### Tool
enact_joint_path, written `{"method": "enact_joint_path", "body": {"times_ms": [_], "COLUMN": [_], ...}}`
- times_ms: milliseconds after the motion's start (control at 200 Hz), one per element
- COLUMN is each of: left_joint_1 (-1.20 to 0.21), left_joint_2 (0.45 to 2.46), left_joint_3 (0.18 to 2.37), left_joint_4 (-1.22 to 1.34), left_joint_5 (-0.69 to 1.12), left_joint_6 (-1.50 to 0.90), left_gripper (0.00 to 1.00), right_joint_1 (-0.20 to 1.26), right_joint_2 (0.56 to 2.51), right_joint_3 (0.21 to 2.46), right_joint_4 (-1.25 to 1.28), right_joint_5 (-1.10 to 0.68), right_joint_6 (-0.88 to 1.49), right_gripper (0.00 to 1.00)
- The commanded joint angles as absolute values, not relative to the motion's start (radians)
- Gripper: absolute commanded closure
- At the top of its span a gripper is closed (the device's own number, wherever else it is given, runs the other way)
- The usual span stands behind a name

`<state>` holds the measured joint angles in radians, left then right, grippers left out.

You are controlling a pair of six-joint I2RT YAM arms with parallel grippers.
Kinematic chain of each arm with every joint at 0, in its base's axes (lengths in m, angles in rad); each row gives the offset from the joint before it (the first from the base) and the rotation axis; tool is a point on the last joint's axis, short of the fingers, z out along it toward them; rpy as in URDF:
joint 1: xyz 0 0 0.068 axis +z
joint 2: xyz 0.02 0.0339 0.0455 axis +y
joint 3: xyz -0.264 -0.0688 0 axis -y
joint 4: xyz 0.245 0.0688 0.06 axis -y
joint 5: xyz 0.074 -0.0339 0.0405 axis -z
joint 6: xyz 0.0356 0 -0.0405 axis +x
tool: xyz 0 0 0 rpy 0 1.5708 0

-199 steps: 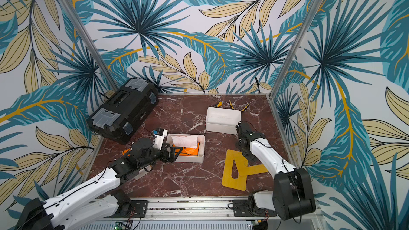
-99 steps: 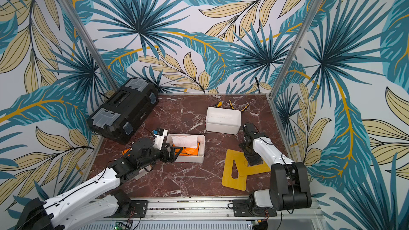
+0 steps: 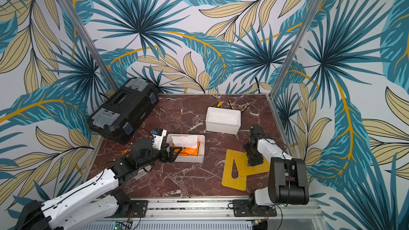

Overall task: Put the tissue paper into the tissue box
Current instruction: Pick up the box lid from the center of the board.

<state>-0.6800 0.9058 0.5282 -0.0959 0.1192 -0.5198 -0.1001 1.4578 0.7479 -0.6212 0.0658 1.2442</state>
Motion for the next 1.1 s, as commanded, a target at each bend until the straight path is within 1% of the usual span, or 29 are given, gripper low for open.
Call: {"method": "enact_joint_path", "body": {"times_ms": [0, 386, 721, 836, 992, 1097], "left_joint_1": [-0.683, -0.683, -0.683, -0.683, -0.683, -0.683], "left_joint_2": [0.884, 0.879, 0.875, 0.871, 0.87, 0.87], "left_joint_3": [0.518, 0.522, 0.519, 0.52, 0.52, 0.52], "left_joint_4": [-0.107, -0.114, -0.12, -0.123, -0.123, -0.12], "left_joint_5": [0.109, 0.107, 0.103, 0.099, 0.097, 0.097], "left_joint_6": [-0.502, -0.505, -0.505, -0.504, -0.507, -0.51], "left_gripper": [0.0, 0.0, 0.0, 0.0, 0.0, 0.0], "right_joint_1": [-0.117, -0.124, -0.124, -0.124, -0.124, -0.124], "right_joint_2": [1.494, 1.547, 1.565, 1.547, 1.482, 1.423], "right_joint_3": [0.755, 0.755, 0.742, 0.749, 0.743, 0.742], "right_joint_4": [-0.623, -0.603, -0.556, -0.555, -0.558, -0.575], "right_joint_5": [0.036, -0.007, -0.034, -0.034, -0.029, -0.019], "right_joint_6": [1.252, 1.266, 1.278, 1.266, 1.246, 1.229], "right_gripper": [0.25, 0.37, 0.53, 0.55, 0.63, 0.67]}}
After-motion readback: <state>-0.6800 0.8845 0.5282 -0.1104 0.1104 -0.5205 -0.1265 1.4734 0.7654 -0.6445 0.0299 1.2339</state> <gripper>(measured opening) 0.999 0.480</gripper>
